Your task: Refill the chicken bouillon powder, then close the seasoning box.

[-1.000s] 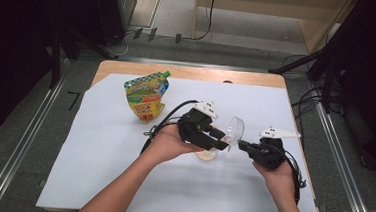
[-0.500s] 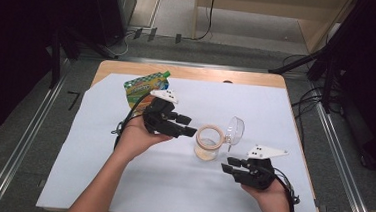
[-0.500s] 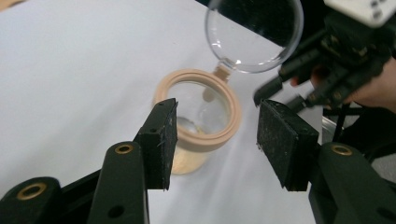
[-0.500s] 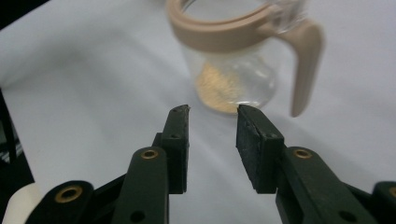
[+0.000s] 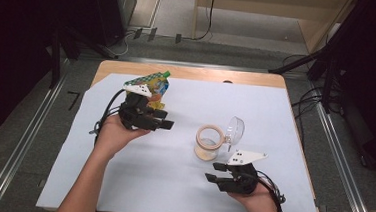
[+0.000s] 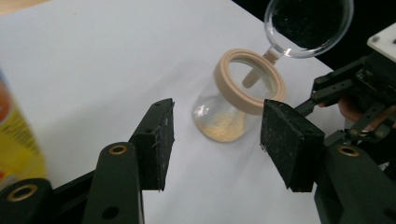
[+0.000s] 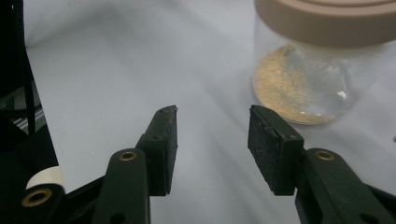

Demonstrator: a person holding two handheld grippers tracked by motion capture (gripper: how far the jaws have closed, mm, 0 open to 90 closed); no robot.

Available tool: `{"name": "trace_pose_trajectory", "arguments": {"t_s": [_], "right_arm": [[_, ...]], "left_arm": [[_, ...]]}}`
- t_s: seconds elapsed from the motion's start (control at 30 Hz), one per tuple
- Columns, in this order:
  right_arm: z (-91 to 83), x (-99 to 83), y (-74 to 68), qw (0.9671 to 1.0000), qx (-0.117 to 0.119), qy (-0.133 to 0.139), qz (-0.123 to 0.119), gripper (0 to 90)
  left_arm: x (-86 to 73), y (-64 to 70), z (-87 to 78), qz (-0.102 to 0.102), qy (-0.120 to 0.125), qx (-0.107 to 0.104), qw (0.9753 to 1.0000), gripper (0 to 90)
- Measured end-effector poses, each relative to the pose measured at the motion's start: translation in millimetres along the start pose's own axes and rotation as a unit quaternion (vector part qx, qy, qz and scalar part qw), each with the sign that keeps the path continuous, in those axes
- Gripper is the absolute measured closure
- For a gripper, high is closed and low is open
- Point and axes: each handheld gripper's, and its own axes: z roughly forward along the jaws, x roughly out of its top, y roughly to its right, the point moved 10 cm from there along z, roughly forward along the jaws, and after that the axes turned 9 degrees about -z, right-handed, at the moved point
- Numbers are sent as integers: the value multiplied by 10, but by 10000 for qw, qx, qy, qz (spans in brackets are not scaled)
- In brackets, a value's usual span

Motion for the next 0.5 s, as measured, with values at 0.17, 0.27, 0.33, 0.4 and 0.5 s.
{"name": "trace_pose_trajectory", "arguments": {"t_s": [0.17, 0.27, 0.33, 0.4, 0.5], "right_arm": [[57, 13, -66, 9999, 113, -19, -62, 525], [88, 1, -98, 9998, 149, -88, -82, 523], [101, 0, -105, 9998, 156, -93, -107, 521], [112, 0, -115, 9997, 177, -107, -121, 520], [121, 3, -118, 9997, 190, -109, -135, 520]], "left_arm": [[-27, -151, -145, -118, 127, 176, 9997, 451], [-39, -250, -242, -210, 203, 300, 9991, 450], [-54, -313, -310, -272, 243, 365, 9987, 449], [-63, -341, -336, -290, 253, 405, 9984, 448], [-97, -441, -417, -337, 253, 558, 9976, 447]]}}
